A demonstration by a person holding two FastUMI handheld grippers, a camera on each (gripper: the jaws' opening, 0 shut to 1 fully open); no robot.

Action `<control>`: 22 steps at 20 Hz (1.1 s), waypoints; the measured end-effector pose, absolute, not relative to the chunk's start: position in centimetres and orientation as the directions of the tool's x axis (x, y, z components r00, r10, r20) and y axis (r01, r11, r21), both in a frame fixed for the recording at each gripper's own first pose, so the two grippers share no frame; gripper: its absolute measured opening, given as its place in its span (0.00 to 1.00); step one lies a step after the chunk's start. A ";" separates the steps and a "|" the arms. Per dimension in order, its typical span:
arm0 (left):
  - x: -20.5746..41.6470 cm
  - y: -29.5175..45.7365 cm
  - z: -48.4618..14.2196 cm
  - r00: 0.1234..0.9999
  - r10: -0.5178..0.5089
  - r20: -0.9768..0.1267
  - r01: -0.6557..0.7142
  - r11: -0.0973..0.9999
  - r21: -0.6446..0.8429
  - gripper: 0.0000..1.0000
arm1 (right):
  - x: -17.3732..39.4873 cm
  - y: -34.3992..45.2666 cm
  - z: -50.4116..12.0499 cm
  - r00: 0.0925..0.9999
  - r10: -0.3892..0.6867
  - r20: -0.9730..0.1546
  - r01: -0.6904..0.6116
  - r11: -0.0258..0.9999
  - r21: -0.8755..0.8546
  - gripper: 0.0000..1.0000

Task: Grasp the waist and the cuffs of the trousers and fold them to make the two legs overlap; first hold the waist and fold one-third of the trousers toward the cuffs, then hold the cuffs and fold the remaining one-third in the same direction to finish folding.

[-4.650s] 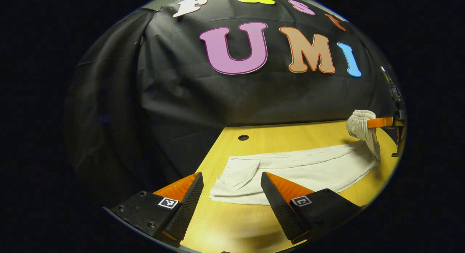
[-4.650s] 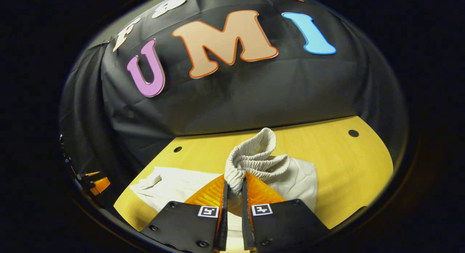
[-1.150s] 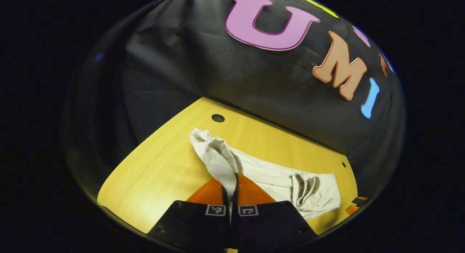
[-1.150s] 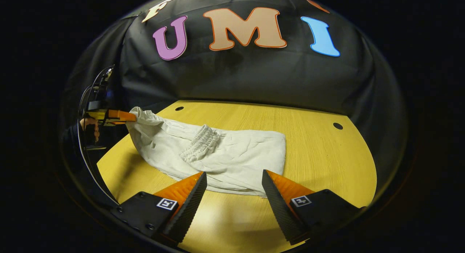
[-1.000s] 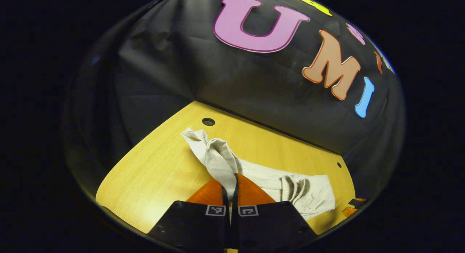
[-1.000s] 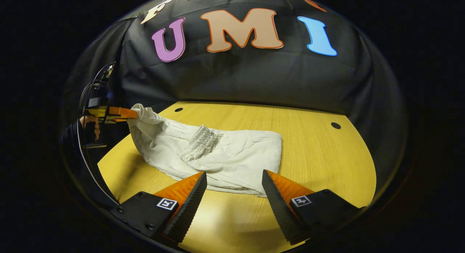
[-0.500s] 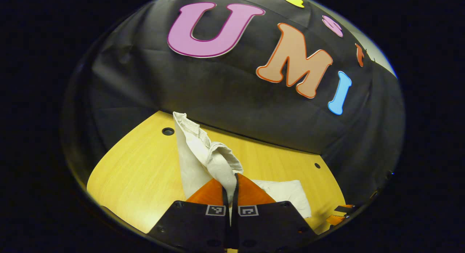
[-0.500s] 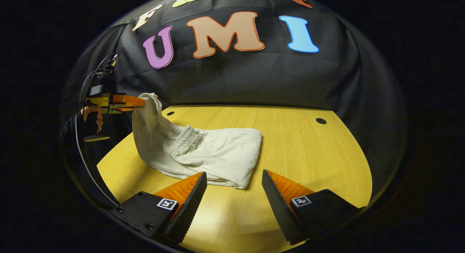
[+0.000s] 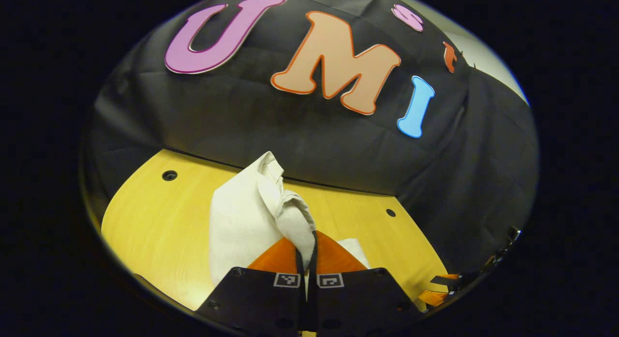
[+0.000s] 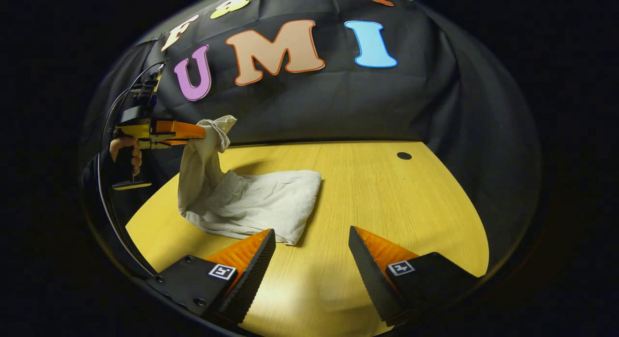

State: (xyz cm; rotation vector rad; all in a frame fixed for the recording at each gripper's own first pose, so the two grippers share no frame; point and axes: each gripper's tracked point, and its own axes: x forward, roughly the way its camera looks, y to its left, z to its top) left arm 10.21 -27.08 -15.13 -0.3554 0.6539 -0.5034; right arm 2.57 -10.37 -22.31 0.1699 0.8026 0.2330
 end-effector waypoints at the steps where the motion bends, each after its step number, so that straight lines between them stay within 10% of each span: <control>1: 10.0 -28.2 -15.2 0.672 -0.558 -0.487 0.344 0.818 -0.461 0.00 | 2.5 -10.8 -22.2 0.673 0.265 -0.691 -0.136 0.962 0.236 0.98; 20: 0.4 -36.6 -26.1 0.506 -0.595 -0.625 0.475 0.797 -0.374 0.07 | 1.4 -12.9 -23.0 0.656 0.292 -0.696 -0.144 0.954 0.264 0.98; 22: 0.0 -36.2 -24.3 0.535 -0.600 -0.595 0.481 0.795 -0.370 0.41 | 2.4 -11.7 -22.4 0.662 0.309 -0.682 -0.165 0.949 0.269 0.98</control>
